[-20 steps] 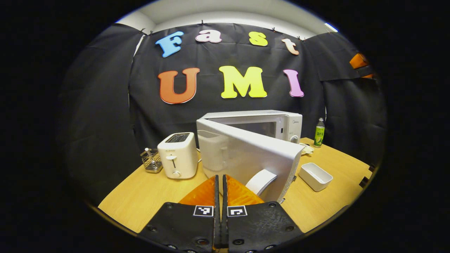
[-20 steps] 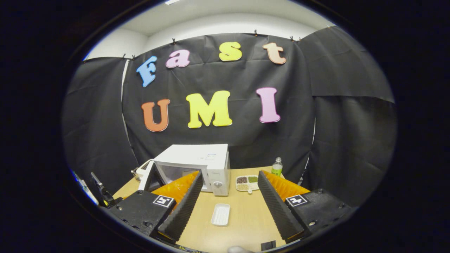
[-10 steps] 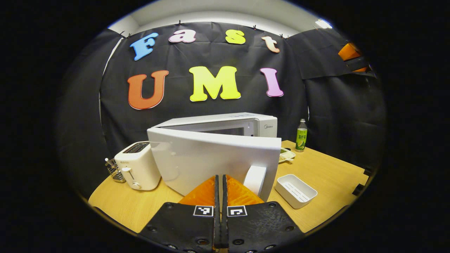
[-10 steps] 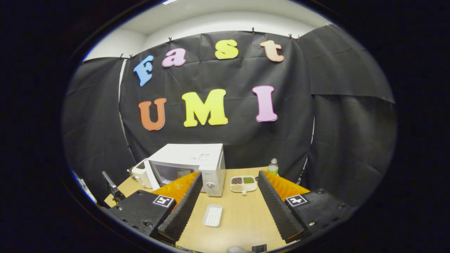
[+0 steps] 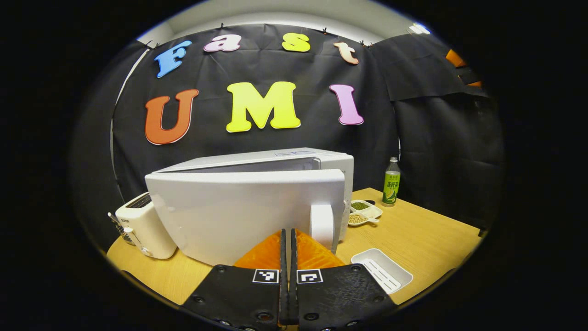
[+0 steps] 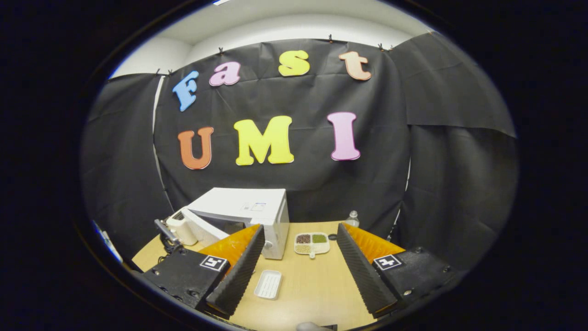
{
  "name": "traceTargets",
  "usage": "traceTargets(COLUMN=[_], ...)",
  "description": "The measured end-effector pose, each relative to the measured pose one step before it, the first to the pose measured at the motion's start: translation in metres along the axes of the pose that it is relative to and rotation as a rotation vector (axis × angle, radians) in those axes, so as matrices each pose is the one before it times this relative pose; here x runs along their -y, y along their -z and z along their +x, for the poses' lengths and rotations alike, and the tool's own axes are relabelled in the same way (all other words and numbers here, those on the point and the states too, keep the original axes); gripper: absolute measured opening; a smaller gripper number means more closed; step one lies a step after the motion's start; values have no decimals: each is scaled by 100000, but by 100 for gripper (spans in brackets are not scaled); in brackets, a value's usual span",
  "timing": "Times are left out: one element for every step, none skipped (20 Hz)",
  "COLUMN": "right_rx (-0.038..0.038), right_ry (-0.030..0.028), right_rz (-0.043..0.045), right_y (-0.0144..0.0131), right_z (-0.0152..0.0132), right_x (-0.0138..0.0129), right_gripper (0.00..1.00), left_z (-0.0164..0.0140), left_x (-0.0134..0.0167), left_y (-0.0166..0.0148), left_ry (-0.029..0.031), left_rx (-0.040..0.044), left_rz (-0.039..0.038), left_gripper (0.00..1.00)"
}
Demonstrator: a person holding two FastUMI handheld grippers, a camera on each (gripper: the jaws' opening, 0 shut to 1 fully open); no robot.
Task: Open the microwave oven with the left hand, put the food in, and close the microwave oven.
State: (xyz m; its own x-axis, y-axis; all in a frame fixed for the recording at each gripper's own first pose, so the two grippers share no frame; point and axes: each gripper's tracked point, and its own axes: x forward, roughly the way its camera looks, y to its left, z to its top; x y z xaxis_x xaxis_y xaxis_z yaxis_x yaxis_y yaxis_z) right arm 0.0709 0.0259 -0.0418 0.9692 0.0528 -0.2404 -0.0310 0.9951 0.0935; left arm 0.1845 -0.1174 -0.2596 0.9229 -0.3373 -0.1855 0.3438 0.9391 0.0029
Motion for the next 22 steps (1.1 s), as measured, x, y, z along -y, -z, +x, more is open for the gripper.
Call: traceTargets(right_rx=[114,-29,-68,-225,-73,-484,-277,-193,-224,108,165,-83,168,-309,34,-66,36,181,111,301,-145,368], right_ry=[-277,60,-220,168,-114,239,108,155,13,-169,30,-362,-368,-88,-301,-30,-268,-265,-232,-379,-154,-374], right_rz=[-401,-429,-323,-359,-226,-285,-229,-66,-21,-47,-57,123,452,193,180,128,-49,-52,-29,224,-103,-204], right_y=[-50,-131,-14,2,88,-15,48,-72,61,-61,19,171,-12,73,0,-97,0,-77,-76,-84,17,-74], right_z=[159,153,165,25,139,157,121,97,-92,-41,-6,-131,141,137,224,54,41,6,49,95,125,-37], right_x=[58,36,144,48,185,115,214,188,168,99,196,151,185,43,-39,-67,-37,-82,-70,-182,-168,-267], right_gripper=[92,92,92,92,92,92,100,100,100,100,92,92,92,100,92,92,92,100,100,100,100,100], left_z=[933,788,845,833,787,772,741,612,528,471,322,223,148,94,22,140,78,365,536,59,-9,-76], left_x=[198,208,141,78,118,29,8,0,-31,-53,-423,-213,55,5,-149,-70,-47,-96,63,-90,110,79], left_y=[-191,-86,-108,-61,-7,17,82,-112,-12,144,44,102,-21,-72,-142,193,-262,-35,-18,-93,213,-193], left_ry=[-406,-380,-351,-401,-355,-326,-350,-324,-287,-547,-1374,-286,477,-511,-1238,-279,397,355,150,-885,-197,-97], left_rx=[311,85,191,-190,5,-424,-253,-71,-395,-401,-260,-600,-263,-213,281,-638,1066,-308,-192,-2302,115,-75], left_rz=[-330,40,109,-384,-390,-293,158,206,-141,-200,425,-967,-1834,-298,1570,1267,610,-256,-478,-1016,-1560,187], left_gripper=[0,0,0,0,0,0,0,0,0,0,0,0,0,0,0,0,0,0,0,0,0,0])
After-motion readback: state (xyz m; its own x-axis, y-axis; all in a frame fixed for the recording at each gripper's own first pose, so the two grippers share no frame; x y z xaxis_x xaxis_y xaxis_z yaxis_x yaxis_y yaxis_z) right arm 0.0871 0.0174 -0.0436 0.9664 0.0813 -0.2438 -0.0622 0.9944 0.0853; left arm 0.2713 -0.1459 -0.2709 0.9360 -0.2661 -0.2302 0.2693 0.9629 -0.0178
